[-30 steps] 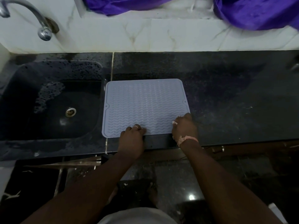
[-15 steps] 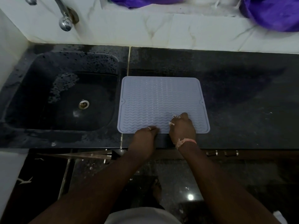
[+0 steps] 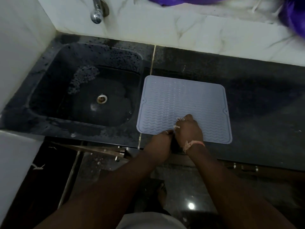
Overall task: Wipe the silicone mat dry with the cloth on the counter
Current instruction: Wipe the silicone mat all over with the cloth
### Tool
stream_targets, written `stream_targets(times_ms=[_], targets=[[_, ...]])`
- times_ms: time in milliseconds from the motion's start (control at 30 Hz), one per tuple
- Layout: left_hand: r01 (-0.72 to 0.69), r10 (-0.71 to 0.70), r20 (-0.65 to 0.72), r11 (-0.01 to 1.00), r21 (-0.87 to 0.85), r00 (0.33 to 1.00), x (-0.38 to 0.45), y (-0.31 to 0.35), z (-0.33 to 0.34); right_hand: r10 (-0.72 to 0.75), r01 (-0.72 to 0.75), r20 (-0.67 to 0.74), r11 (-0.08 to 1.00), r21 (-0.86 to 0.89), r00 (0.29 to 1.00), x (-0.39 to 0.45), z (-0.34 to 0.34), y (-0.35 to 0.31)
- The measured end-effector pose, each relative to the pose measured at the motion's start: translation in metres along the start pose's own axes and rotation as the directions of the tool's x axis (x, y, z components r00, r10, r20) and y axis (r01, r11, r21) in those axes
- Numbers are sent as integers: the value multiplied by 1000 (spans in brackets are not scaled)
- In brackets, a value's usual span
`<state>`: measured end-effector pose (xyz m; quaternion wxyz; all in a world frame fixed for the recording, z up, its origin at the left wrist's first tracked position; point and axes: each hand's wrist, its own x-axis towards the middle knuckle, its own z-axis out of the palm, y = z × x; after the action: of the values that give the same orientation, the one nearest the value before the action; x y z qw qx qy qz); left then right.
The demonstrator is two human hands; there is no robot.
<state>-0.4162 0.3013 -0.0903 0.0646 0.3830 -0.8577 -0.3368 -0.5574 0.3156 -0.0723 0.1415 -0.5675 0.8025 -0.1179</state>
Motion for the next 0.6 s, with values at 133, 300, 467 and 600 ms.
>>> stream_targets(times_ms=[133, 300, 467, 600], targets=[[13, -13, 2, 1000, 18, 1000, -1, 2, -4, -30, 29, 17, 998, 49, 999, 6, 3, -7], [96, -66, -160, 977, 188, 985, -15, -14, -20, -79, 79, 32, 997, 14, 996, 10, 4, -16], [141, -97, -219, 970, 198, 971, -25, -17, -18, -85, 86, 32, 996, -4, 996, 9, 6, -24], [139, -101, -218, 976, 168, 971, -27, -22, -17, -80, 80, 49, 997, 15, 996, 14, 11, -41]])
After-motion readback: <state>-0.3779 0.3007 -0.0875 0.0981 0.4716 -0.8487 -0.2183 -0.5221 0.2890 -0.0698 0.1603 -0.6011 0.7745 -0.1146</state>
